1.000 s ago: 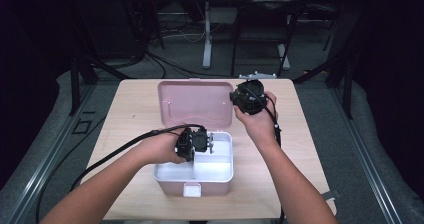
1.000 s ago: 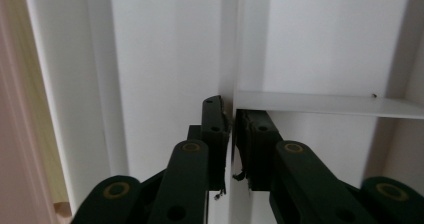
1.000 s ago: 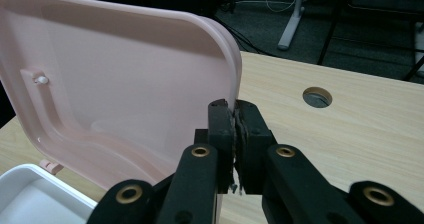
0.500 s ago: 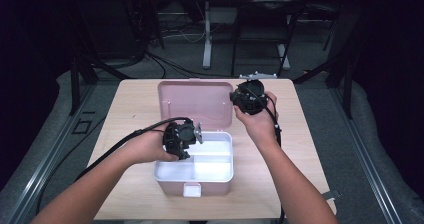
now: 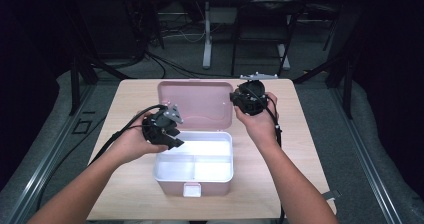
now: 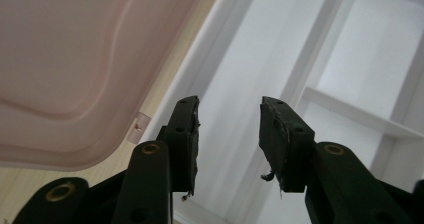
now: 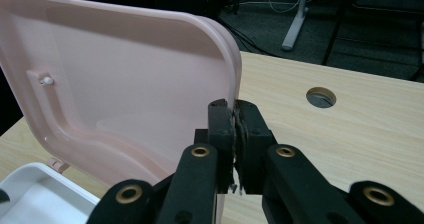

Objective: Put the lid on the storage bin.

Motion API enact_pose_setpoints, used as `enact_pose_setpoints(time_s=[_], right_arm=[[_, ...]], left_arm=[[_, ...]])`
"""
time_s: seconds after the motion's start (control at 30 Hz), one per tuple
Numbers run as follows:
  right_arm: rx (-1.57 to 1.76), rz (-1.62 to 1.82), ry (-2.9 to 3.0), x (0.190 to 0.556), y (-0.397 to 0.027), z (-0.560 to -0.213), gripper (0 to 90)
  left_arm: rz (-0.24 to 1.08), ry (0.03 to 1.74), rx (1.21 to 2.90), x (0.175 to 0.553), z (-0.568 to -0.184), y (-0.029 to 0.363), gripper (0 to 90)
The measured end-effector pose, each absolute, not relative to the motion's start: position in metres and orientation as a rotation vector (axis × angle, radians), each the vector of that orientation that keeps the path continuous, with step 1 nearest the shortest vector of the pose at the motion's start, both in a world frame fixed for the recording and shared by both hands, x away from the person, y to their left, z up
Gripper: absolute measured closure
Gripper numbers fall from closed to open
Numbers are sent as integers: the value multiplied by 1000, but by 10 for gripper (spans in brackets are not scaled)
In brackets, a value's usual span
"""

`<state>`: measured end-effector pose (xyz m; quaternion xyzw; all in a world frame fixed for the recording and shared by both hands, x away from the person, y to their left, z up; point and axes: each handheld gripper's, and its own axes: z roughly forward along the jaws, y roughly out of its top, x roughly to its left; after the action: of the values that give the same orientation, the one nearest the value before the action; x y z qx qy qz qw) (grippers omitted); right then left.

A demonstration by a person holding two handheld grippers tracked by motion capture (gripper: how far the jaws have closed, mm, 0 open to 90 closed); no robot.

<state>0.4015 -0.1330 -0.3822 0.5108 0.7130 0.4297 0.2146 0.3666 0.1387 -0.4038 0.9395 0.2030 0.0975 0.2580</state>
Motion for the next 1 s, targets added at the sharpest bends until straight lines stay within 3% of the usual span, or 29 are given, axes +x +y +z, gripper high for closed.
enact_pose_setpoints(time_s=[0.43,1.0], right_arm=[[1412,1185,1984,399,-133,-382,866],[1397,1194,1974,395,-134,-382,866]], left_arm=[[303,706,2316,370,-407,175,633],[506,906,2013,387,-391,210,661]])
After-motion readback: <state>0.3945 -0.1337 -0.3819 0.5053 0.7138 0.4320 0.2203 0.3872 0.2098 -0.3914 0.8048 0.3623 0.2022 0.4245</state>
